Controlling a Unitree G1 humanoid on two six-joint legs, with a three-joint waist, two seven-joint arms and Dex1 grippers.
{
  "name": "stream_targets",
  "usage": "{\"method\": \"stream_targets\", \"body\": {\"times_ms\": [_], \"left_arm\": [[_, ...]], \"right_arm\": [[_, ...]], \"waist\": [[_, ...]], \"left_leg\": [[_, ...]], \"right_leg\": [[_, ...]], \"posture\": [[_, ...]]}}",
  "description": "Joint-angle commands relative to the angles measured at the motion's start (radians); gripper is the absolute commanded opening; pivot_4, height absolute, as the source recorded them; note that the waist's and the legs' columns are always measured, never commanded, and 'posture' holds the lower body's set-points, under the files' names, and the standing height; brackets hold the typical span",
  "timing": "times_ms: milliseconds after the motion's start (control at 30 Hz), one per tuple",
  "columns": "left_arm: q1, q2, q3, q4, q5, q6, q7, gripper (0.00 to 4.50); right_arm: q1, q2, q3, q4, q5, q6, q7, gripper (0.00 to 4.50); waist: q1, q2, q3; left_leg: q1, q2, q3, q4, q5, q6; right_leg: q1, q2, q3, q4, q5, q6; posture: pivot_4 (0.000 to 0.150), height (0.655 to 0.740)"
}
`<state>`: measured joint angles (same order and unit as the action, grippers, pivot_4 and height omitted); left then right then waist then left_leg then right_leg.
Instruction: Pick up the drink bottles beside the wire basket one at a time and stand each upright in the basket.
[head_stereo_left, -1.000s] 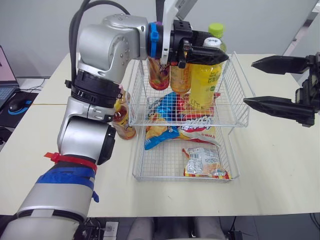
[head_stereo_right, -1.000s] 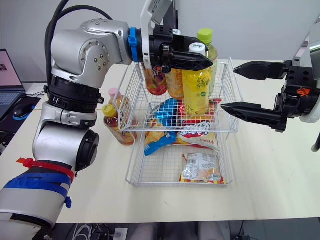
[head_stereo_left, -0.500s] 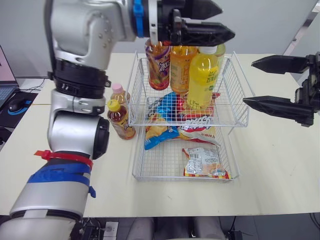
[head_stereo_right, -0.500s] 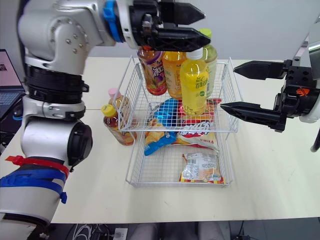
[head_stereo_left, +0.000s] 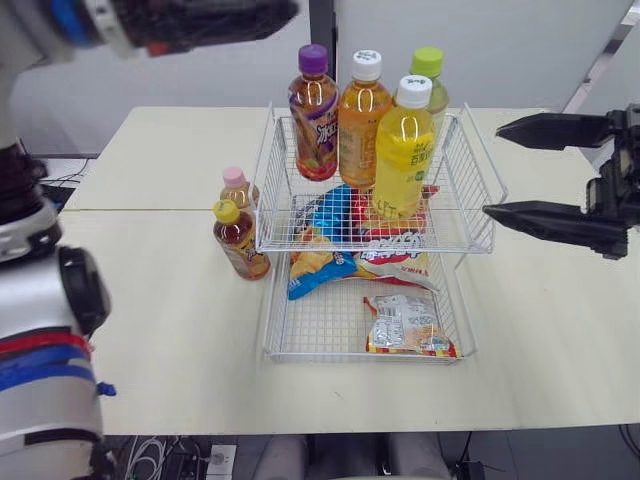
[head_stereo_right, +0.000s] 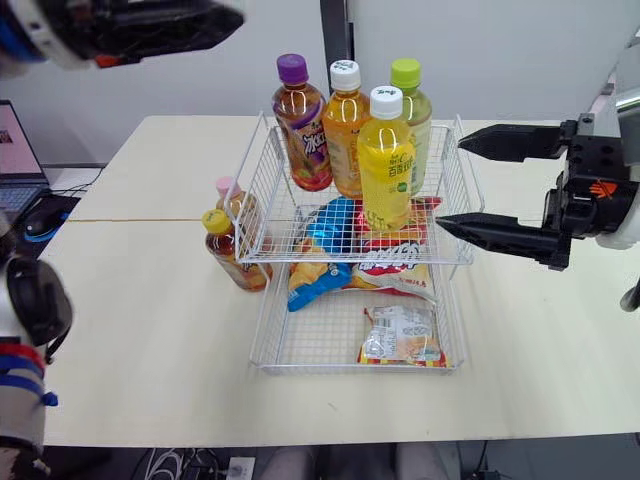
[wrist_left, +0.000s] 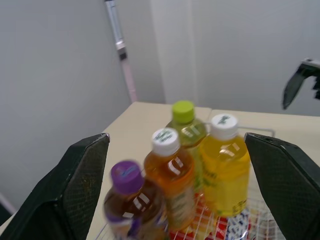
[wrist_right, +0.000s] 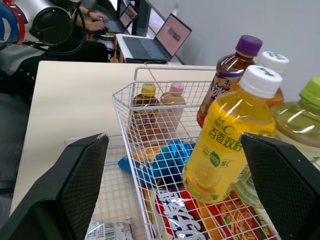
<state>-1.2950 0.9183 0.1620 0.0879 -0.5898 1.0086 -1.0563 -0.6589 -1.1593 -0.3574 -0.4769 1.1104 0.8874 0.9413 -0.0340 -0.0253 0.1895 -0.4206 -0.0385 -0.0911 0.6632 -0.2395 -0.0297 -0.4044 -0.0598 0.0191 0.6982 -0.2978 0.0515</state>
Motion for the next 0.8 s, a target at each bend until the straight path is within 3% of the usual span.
{"method": "stream_targets", "body": {"times_ms": [33,300,500,633,800], "left_arm": [[0.148,0.086,0.101,-0.138,0.004,-0.010,0.048,4.49],[0.629,0.163,0.416,-0.278,-0.023,0.006,0.100,4.49],[0.965,0.101,0.562,-0.337,0.005,-0.114,0.087,4.49],[1.008,0.018,0.553,-0.391,-0.043,-0.138,0.152,4.49],[0.981,-0.089,0.412,-0.456,-0.033,-0.155,0.281,4.49]], "right_arm": [[-0.058,0.003,0.064,-0.009,-0.036,-0.044,0.038,4.50],[-0.179,0.144,0.244,-0.022,-0.082,-0.067,0.040,4.50],[-0.259,0.237,0.341,0.010,-0.154,-0.061,0.027,4.50],[-0.273,0.269,0.359,0.017,-0.180,-0.048,0.018,4.50],[-0.285,0.296,0.369,0.019,-0.196,-0.038,0.015,4.50]], "waist": [[-0.003,0.000,0.000],[-0.003,0.000,0.000],[0.003,0.001,-0.001],[0.019,-0.001,-0.001],[0.026,-0.001,-0.001]], "left_leg": [[0.000,0.000,0.000,0.000,0.000,0.000],[0.001,0.001,0.001,-0.001,0.000,0.000],[0.002,0.001,0.002,-0.002,0.000,0.000],[0.001,0.001,-0.001,-0.001,0.000,0.000],[0.002,-0.001,-0.001,-0.001,0.000,0.000]], "right_leg": [[0.000,0.000,0.000,0.000,0.000,0.000],[0.000,0.000,0.001,0.000,0.000,0.000],[0.000,-0.002,0.001,-0.001,0.000,-0.001],[0.001,-0.006,-0.002,-0.001,0.000,-0.001],[0.001,-0.009,-0.002,-0.001,0.000,0.000]], "posture": [[0.150,0.7400],[0.150,0.7400],[0.150,0.7400],[0.150,0.7400],[0.150,0.7400]]}}
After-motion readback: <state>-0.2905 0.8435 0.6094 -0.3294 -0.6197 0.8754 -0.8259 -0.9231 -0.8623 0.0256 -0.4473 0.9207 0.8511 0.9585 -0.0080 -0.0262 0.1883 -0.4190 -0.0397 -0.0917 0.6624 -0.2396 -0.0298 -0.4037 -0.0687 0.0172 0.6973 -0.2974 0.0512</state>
